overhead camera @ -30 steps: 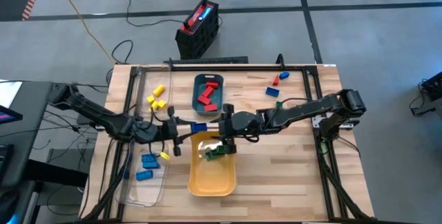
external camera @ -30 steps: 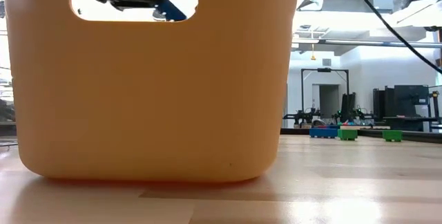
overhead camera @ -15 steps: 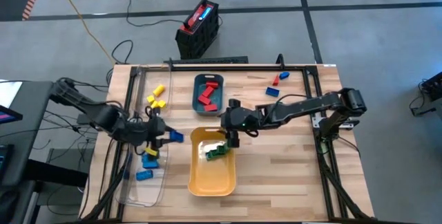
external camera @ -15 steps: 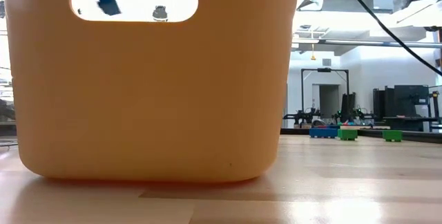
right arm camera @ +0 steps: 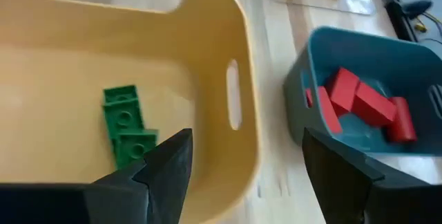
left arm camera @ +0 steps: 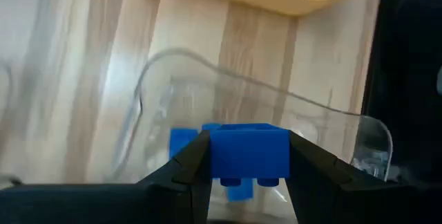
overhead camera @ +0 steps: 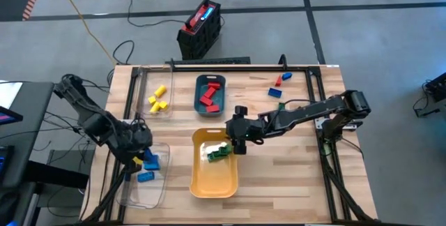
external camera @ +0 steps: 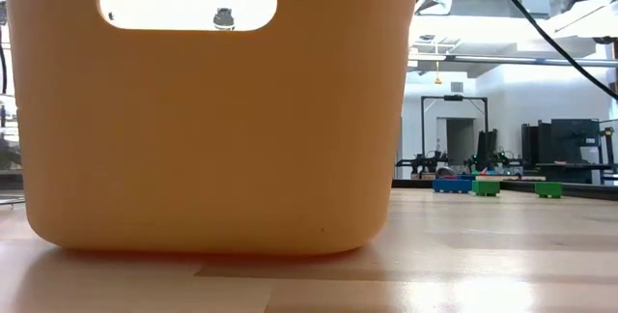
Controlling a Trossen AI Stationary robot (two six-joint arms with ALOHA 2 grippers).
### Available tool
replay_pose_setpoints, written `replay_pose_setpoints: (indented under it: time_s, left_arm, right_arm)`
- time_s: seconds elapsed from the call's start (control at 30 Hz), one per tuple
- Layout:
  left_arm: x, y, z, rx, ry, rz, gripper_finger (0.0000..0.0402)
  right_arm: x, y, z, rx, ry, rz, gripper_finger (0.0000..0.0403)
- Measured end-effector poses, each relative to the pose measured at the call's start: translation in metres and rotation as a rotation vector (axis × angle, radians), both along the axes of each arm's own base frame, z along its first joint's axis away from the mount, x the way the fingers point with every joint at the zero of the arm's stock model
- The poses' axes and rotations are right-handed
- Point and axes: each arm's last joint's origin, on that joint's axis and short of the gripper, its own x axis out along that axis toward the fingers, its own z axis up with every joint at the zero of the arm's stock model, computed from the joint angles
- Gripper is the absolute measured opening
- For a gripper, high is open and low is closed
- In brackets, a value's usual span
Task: Sort blocks
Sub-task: Put the rectangular blue game piece into the bottom transparent bin
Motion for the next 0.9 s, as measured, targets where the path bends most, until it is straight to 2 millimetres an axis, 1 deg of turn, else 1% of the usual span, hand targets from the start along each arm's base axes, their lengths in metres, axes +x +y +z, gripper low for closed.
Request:
replay_pose_setpoints:
  time_s: [0.03, 0.1, 0.3, 0.4, 0.47, 0.6, 0.7, 0.8, 0.9]
  left_arm:
    - [-0.001, -0.001, -0.003, -0.004, 0.021, 0.027, 0.0137]
    - [0.0, -0.003, -0.016, 0.008, 0.079, 0.073, 0.0137]
    - [0.004, -0.011, -0.07, 0.048, 0.336, 0.106, 0.0137]
    - [0.007, -0.016, -0.087, 0.049, 0.404, 0.129, 0.0138]
    - [0.01, -0.018, -0.094, 0.062, 0.434, 0.148, 0.0156]
    - [0.015, -0.023, -0.102, 0.105, 0.47, 0.141, 0.0224]
    - [0.016, -0.024, -0.106, 0.128, 0.483, 0.107, 0.0259]
    - [0.017, -0.025, -0.102, 0.134, 0.498, 0.072, 0.0271]
    - [0.02, -0.026, -0.086, 0.143, 0.465, 0.072, 0.0269]
  right_arm:
    - [-0.001, 0.0, -0.001, -0.005, 0.007, -0.007, 0.0276]
    - [-0.001, -0.002, -0.001, -0.014, 0.009, -0.023, 0.0276]
    - [-0.001, -0.003, 0.0, -0.019, 0.005, -0.02, 0.0276]
    - [0.0, -0.004, 0.0, -0.019, 0.005, -0.024, 0.0276]
    - [0.0, -0.005, 0.0, -0.021, 0.006, -0.024, 0.0276]
    - [0.0, -0.005, 0.0, -0.023, 0.001, -0.021, 0.0276]
    - [0.0, -0.006, 0.0, -0.02, 0.001, -0.028, 0.0276]
    - [0.0, -0.006, 0.0, -0.015, 0.002, -0.033, 0.0276]
    - [0.0, -0.006, 0.001, -0.016, 0.002, -0.031, 0.0276]
